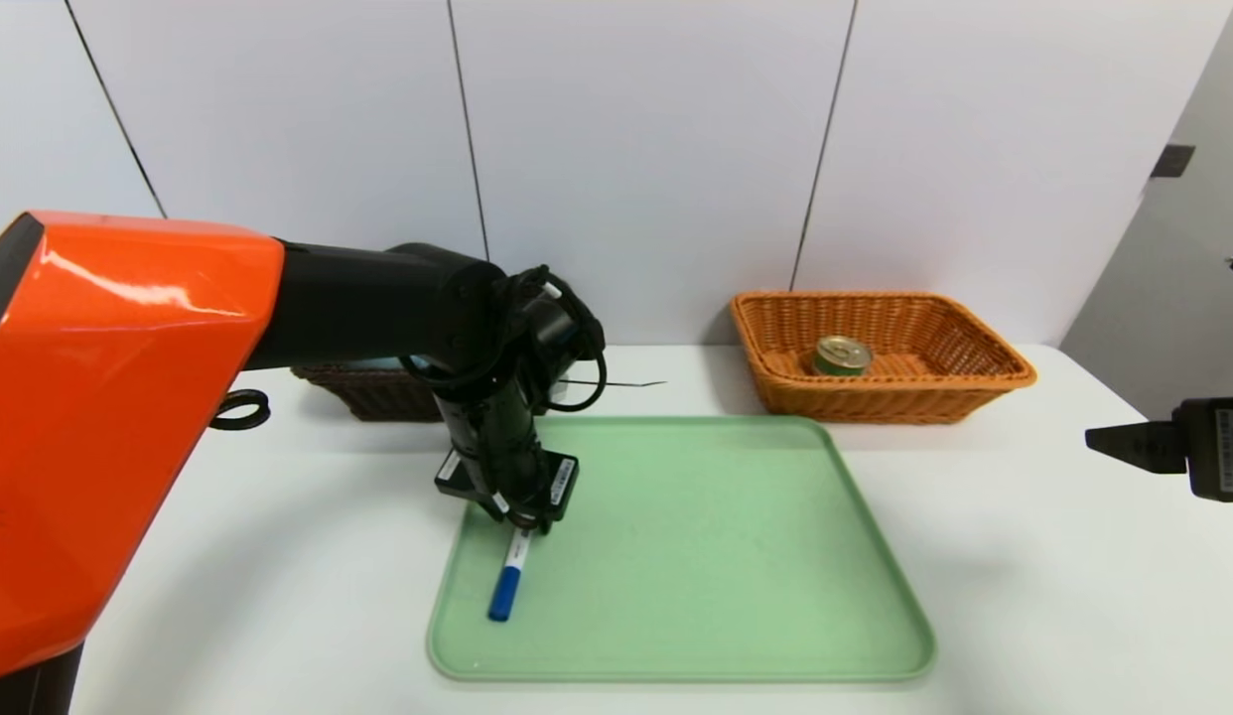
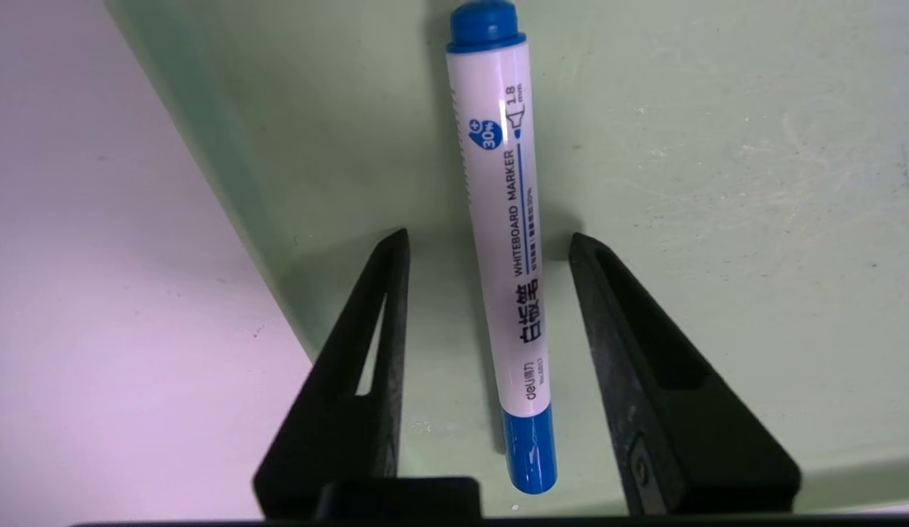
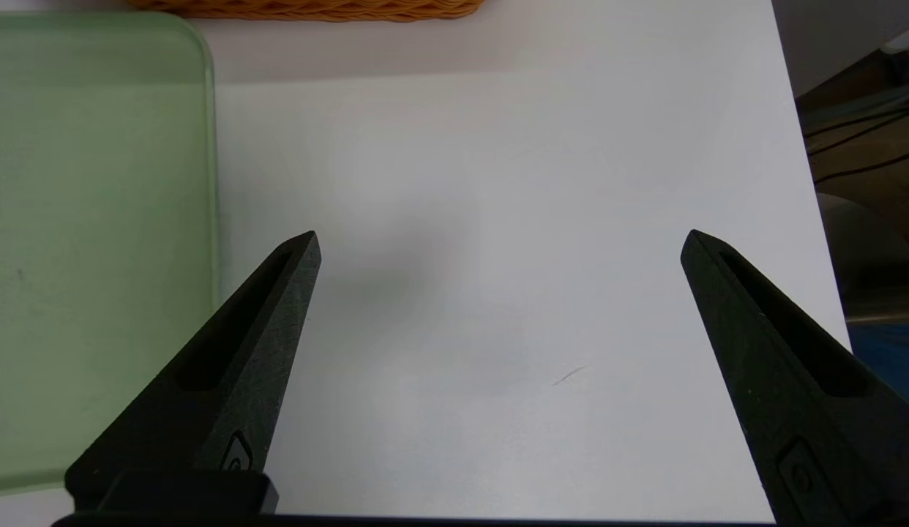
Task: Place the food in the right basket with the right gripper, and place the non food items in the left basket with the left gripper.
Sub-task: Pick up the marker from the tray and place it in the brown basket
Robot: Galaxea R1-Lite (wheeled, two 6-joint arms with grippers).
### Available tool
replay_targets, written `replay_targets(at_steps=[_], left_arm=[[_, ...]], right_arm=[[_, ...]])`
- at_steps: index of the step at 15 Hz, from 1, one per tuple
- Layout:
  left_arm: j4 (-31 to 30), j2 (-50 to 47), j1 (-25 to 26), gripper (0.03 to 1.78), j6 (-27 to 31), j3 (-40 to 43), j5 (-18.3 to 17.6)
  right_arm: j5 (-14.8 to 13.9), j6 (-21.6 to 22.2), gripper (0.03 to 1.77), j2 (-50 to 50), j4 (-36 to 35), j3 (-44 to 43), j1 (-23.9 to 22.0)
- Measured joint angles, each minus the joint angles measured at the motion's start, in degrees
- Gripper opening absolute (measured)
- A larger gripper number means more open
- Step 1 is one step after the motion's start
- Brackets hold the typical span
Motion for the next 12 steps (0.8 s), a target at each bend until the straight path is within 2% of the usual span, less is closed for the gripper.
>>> replay_targets(at_steps=[1, 8, 12], left_arm=[[0.0, 0.0, 0.0, 0.19, 0.0, 0.0, 0.0], [0.2, -1.4, -0.4, 0.16, 0.0, 0.0, -0.3], [0.2, -5.4, -5.7, 0.16, 0.4, -1.4, -0.6]], right_arm=[[0.0, 0.0, 1.70, 0.0, 0.0, 0.0, 0.0], [0.1, 0.0, 1.70, -0.2, 0.0, 0.0, 0.0], [0.1, 0.0, 1.70, -0.2, 0.0, 0.0, 0.0]])
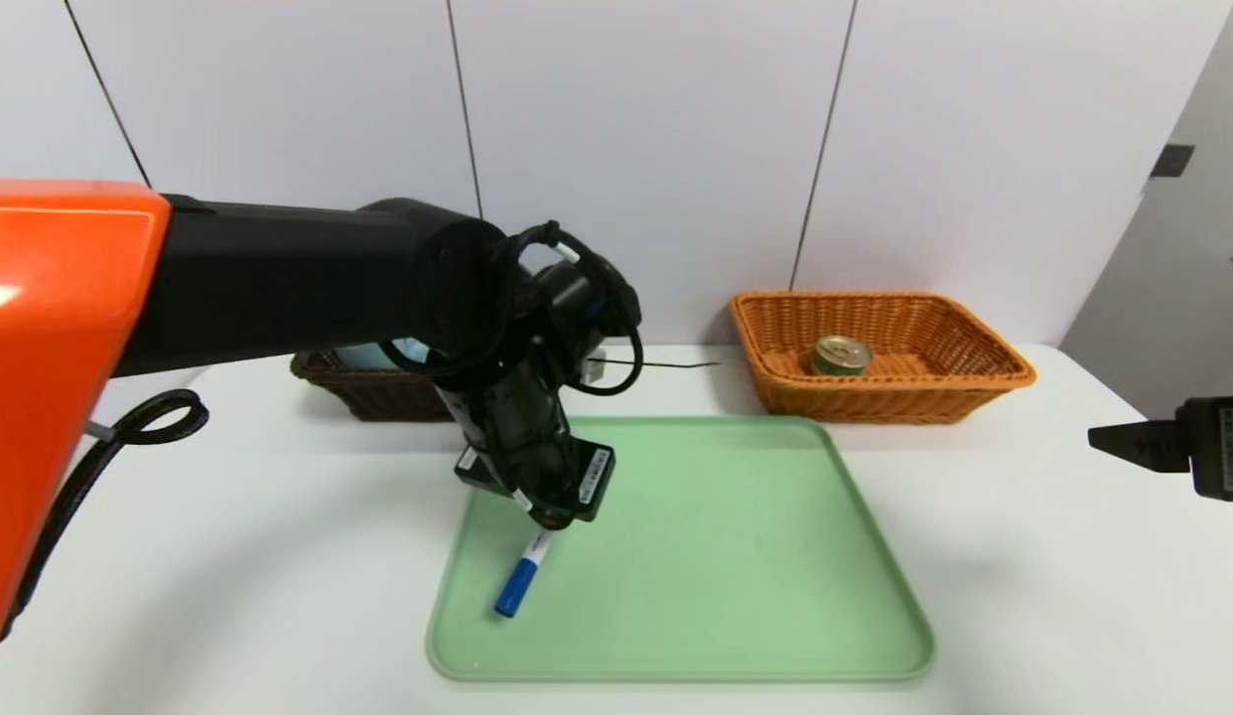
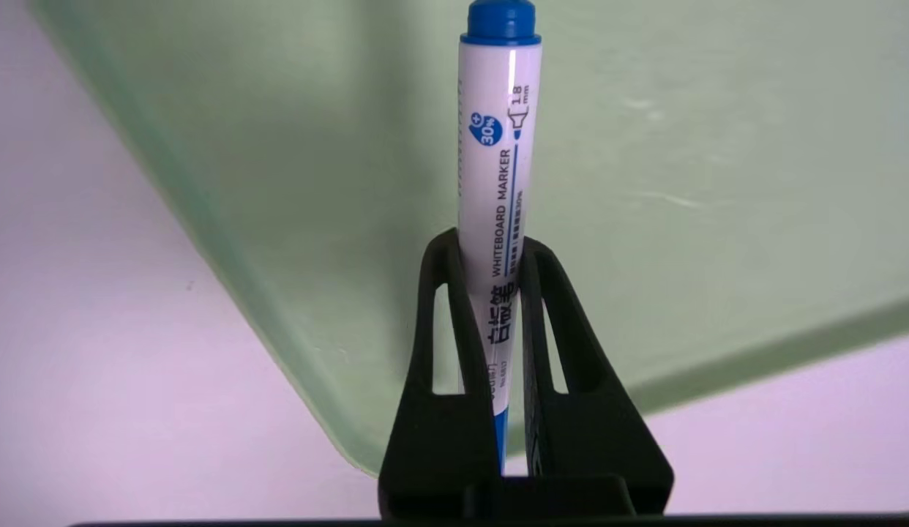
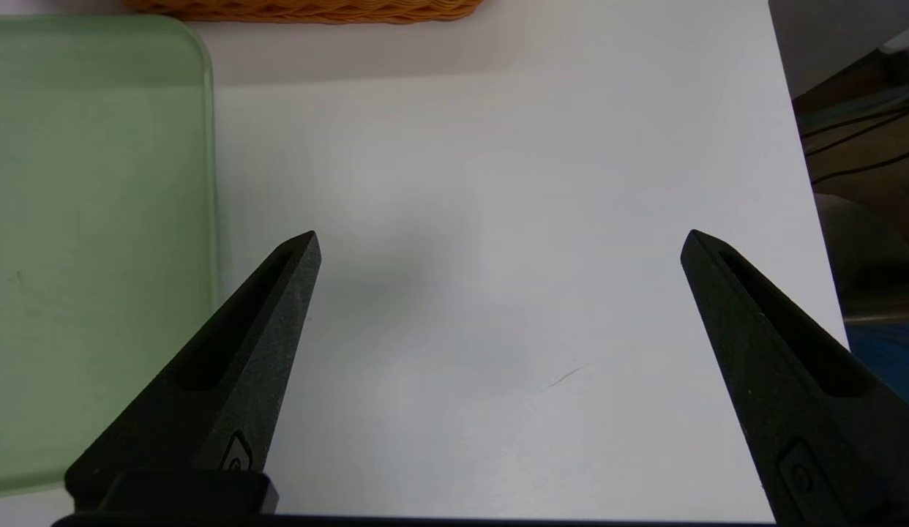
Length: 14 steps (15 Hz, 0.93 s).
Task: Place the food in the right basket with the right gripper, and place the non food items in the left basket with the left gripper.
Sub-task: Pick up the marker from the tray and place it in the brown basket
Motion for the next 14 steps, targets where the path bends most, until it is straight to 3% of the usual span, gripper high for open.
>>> replay_targets(at_steps=[4, 7, 10, 14], left_arm=[[-2.3, -3.4, -4.2, 0.16, -0.6, -7.4, -0.8], [-13.6, -6.5, -4.4, 0.16, -0.7, -8.2, -0.5], [-23.8, -9.1, -0.3, 0.16, -0.7, -7.9, 2.2], [-36.0, -10.7, 9.3, 0.16, -0.7, -4.0, 6.5]], right_arm=[[0.0, 0.1, 1.70, 0.0, 0.1, 0.6, 0.0], [0.3, 0.2, 1.70, 0.0, 0.1, 1.0, -0.1], [0.5, 0.2, 1.70, 0.0, 0.0, 1.0, -0.3], [0.6, -0.2, 1.70, 0.4, 0.0, 0.6, -0.5]])
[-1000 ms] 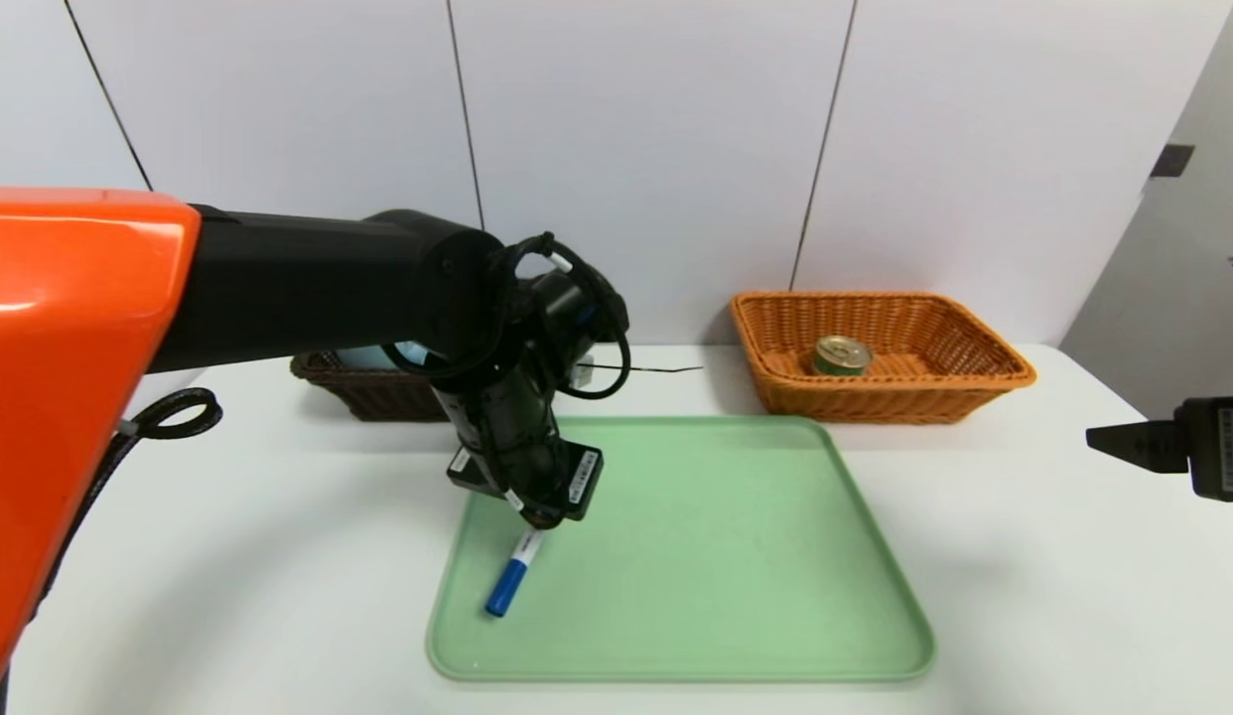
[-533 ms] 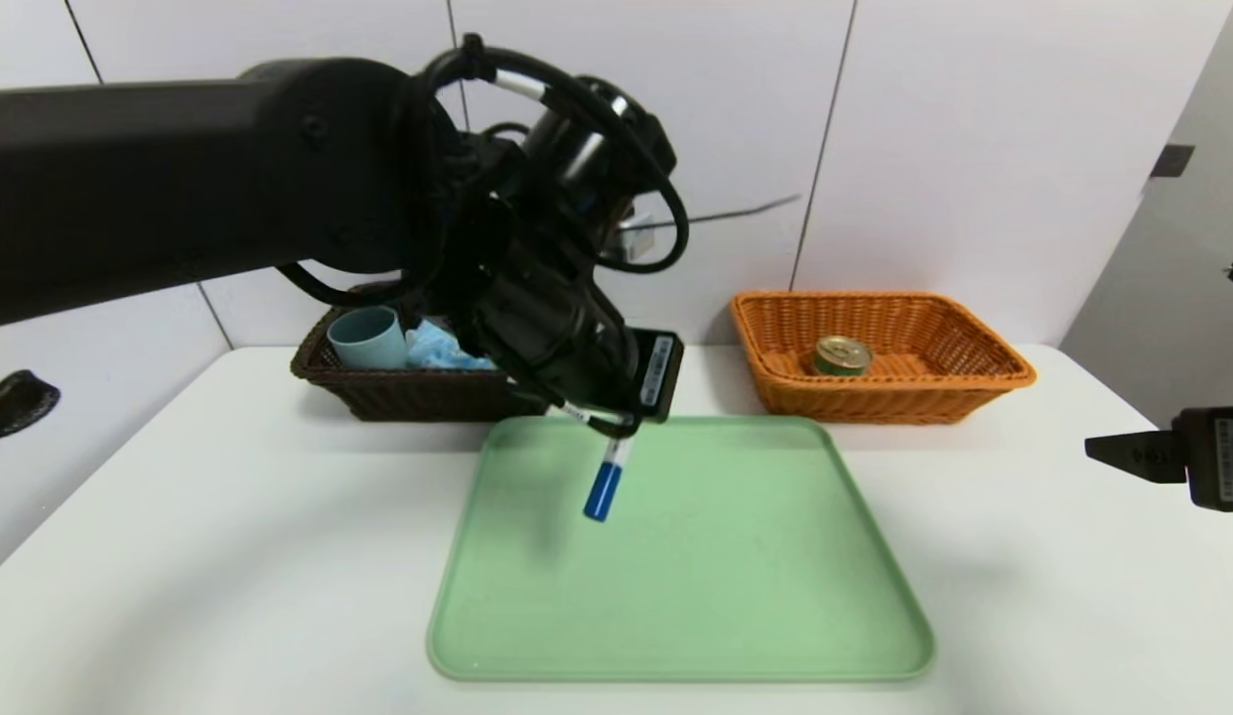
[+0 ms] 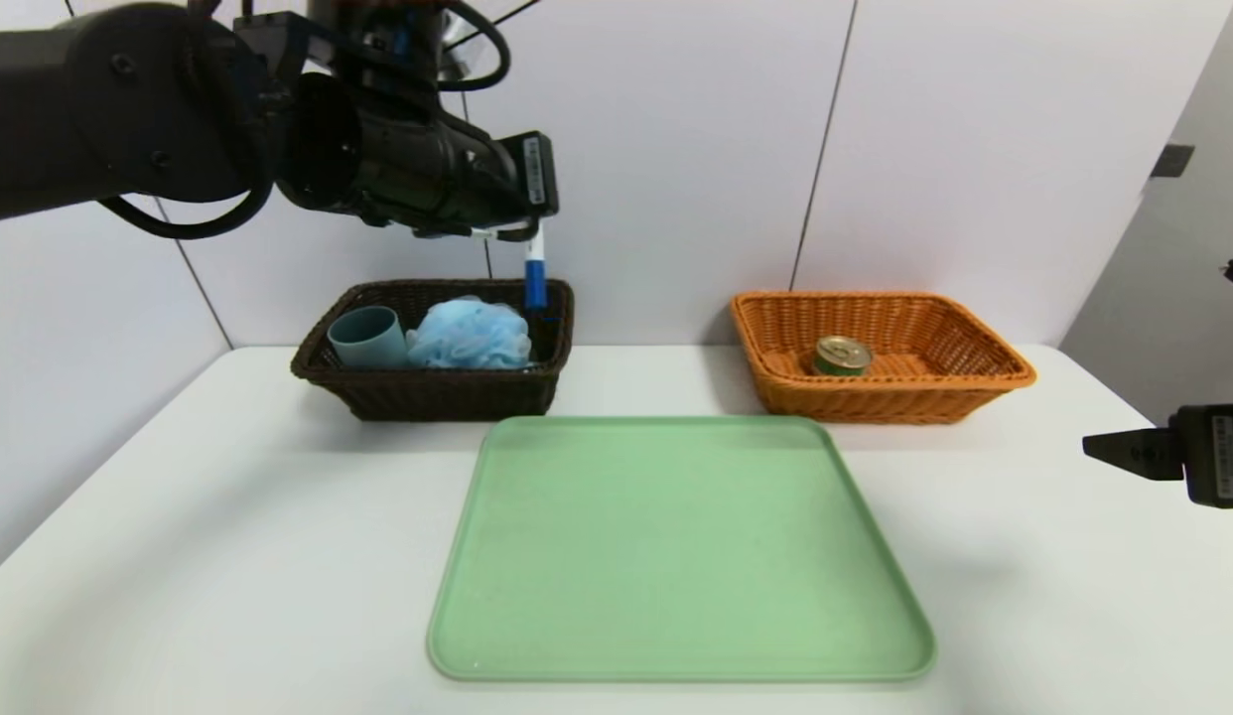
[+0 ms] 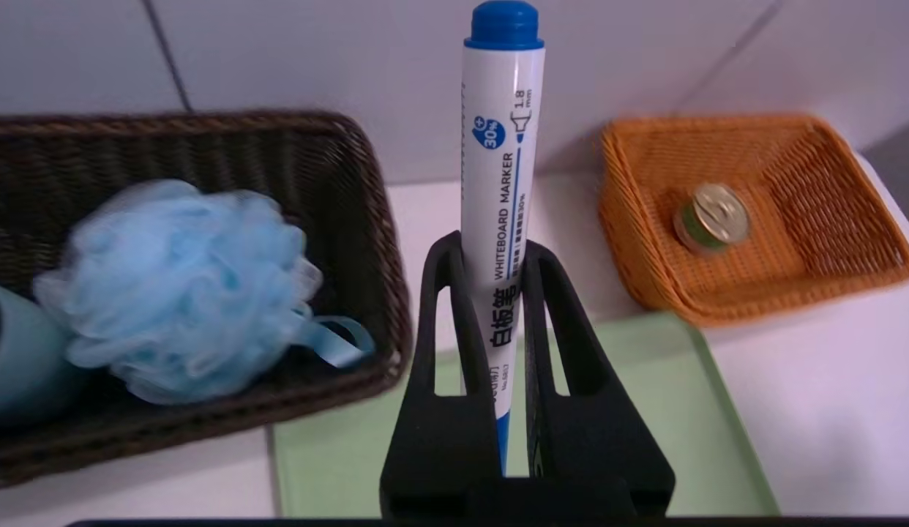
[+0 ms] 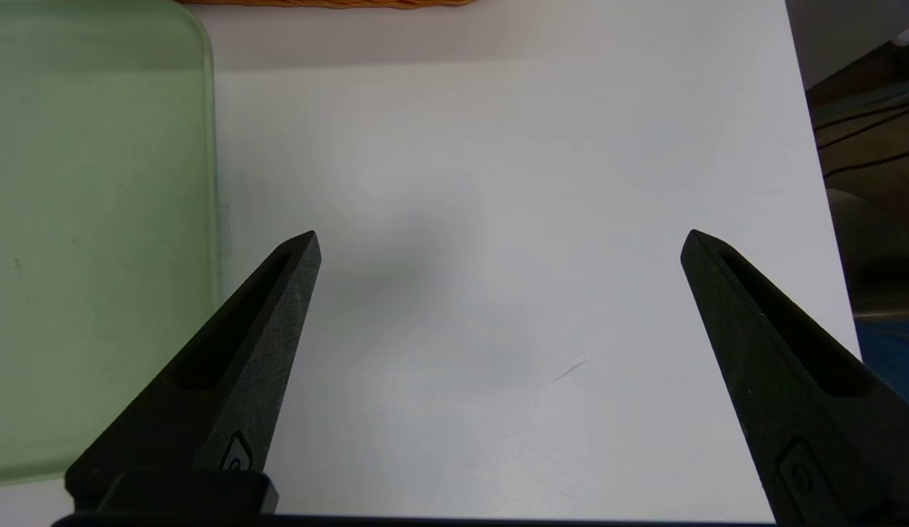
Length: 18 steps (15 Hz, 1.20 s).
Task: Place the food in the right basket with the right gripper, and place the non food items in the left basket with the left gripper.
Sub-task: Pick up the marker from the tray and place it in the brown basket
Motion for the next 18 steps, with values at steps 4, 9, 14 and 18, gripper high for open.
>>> replay_targets(at_steps=[4, 9, 14, 18], left_arm=[[-14.1, -0.4, 9.9, 0.16, 1.2, 12.1, 1.4], [-37.6, 3.8, 17.8, 0.16, 5.9, 17.9, 1.6], [-42.2, 8.1, 19.5, 0.16, 6.1, 20.6, 1.7], [-42.6, 9.9, 20.4, 0.16, 5.8, 21.2, 1.8]], right_arm=[[0.0, -2.4, 1.70, 0.5, 0.0, -1.1, 0.0], [-0.5, -3.6, 1.70, 0.7, 0.2, -1.3, -0.1], [-0.6, -4.1, 1.70, 0.6, 0.4, -1.6, -0.3], [-0.6, -4.2, 1.70, 0.8, 0.1, -1.6, -0.3]])
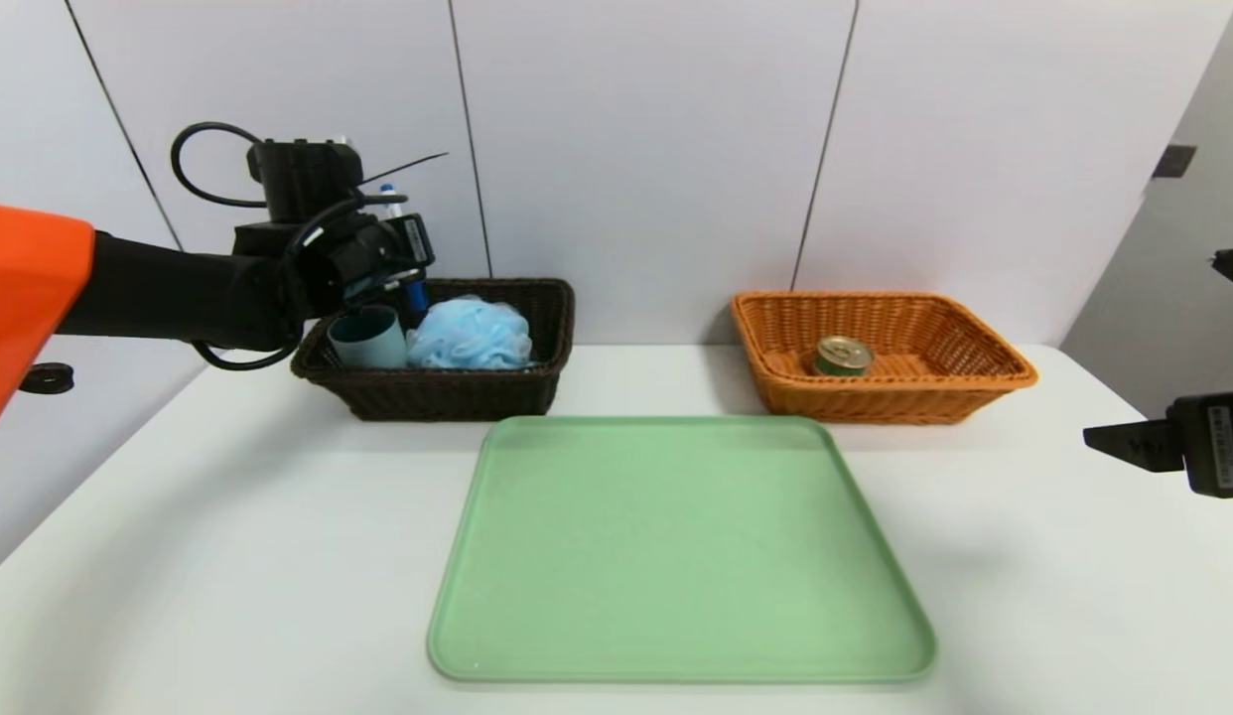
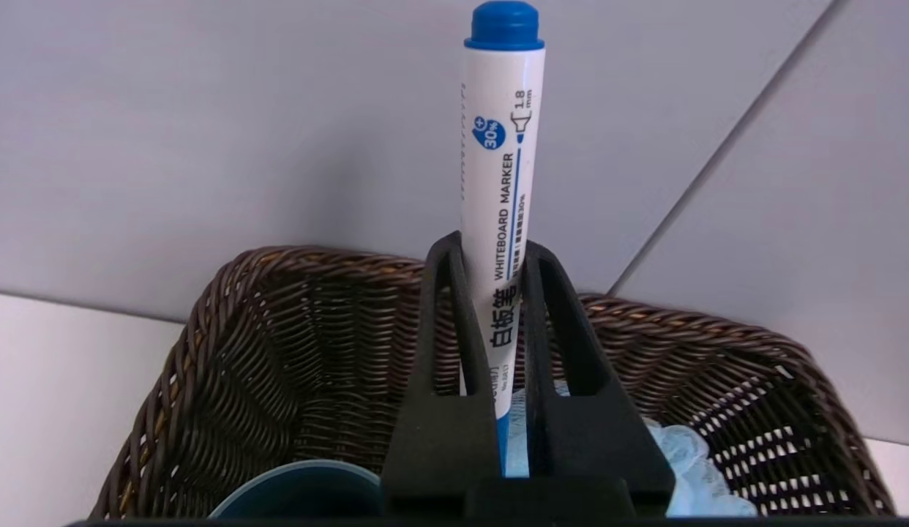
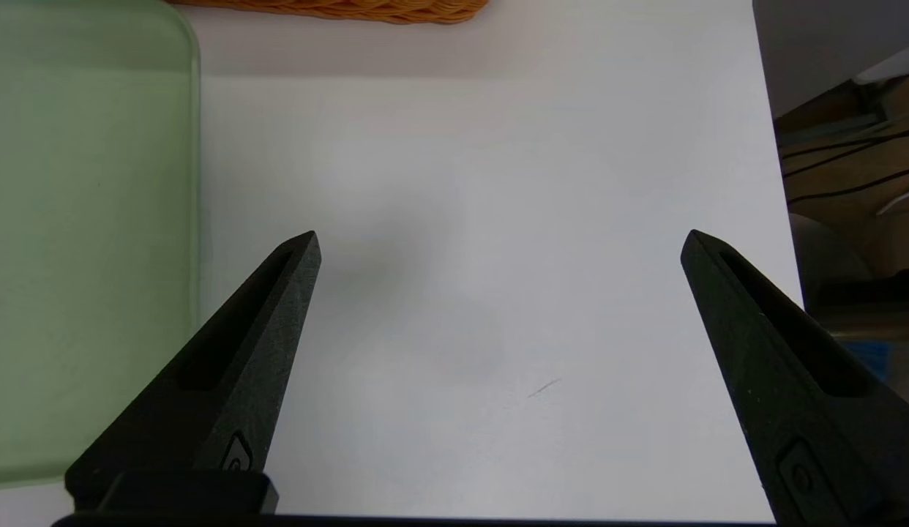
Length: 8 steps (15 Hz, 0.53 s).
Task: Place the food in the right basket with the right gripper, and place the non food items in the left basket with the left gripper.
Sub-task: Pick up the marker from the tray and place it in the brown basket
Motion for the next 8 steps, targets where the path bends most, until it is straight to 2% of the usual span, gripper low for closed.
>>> replay_targets(at_steps=[4, 8], left_arm=[[-1.1, 0.9, 0.6, 0.16, -0.1, 1.7, 0.1], [-10.1, 2.9, 0.7, 0.16, 1.0, 2.2, 1.6]], right_arm=[[0.0, -0.3, 1.70, 0.1, 0.1, 0.0, 0.0], [0.1, -0.4, 1.70, -0.2, 0.2, 0.0, 0.0]])
